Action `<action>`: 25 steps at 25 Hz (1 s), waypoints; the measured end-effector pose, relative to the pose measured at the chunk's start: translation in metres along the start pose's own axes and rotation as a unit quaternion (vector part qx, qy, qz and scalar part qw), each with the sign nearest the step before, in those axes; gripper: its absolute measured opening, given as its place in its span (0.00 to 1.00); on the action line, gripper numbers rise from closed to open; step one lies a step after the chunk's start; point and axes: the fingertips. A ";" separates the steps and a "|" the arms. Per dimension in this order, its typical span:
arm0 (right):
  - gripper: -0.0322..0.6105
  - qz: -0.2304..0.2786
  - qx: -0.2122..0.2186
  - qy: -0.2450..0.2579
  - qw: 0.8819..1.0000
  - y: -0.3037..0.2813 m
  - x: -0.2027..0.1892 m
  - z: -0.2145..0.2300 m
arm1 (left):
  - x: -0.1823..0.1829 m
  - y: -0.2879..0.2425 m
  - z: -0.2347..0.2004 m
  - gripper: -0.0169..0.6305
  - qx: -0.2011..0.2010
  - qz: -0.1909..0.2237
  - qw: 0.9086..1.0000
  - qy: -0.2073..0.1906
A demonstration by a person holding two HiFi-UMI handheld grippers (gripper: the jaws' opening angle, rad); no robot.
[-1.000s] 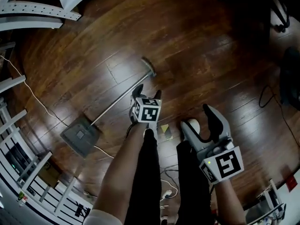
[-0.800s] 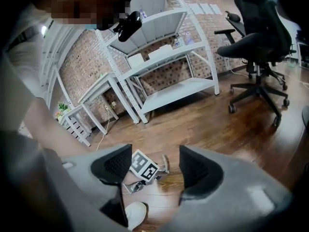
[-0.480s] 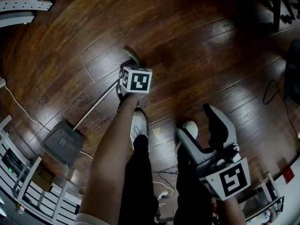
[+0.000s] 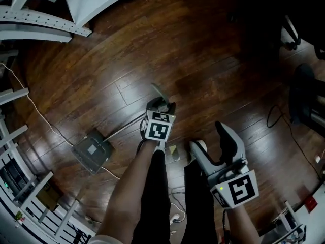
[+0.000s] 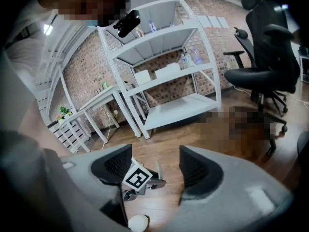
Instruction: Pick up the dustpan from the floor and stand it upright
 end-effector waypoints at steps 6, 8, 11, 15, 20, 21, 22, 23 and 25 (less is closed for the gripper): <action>0.51 0.029 0.011 0.039 0.999 0.041 0.119 -0.051 | 0.101 0.148 0.069 0.36 -0.062 0.093 0.994 -0.008; 0.51 0.035 0.010 0.045 0.998 0.058 0.149 -0.068 | 0.126 0.195 0.088 0.36 -0.079 0.122 0.989 -0.009; 0.51 0.042 0.007 0.050 0.998 0.083 0.183 -0.092 | 0.153 0.261 0.106 0.36 -0.092 0.157 0.983 -0.001; 0.51 0.051 0.009 0.067 0.996 0.098 0.217 -0.118 | 0.175 0.326 0.107 0.36 -0.095 0.198 0.976 0.009; 0.51 0.054 0.015 0.084 0.995 0.106 0.245 -0.138 | 0.167 0.384 0.095 0.36 -0.091 0.229 0.968 0.051; 0.51 0.053 0.016 0.085 0.995 0.107 0.248 -0.142 | 0.161 0.394 0.089 0.35 -0.082 0.235 0.967 0.060; 0.51 0.052 0.019 0.088 0.995 0.107 0.251 -0.148 | 0.154 0.405 0.082 0.35 -0.073 0.241 0.965 0.072; 0.51 0.051 0.023 0.091 0.994 0.107 0.254 -0.154 | 0.147 0.415 0.074 0.34 -0.063 0.247 0.963 0.085; 0.51 0.048 0.034 0.100 0.993 0.108 0.261 -0.169 | 0.132 0.434 0.058 0.34 -0.039 0.257 0.959 0.115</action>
Point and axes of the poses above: the fingertips, and each gripper's own axes: y backward along the fingers, z to its right, x out of its top, and after that the axes turned 6 degrees about -x, right-handed
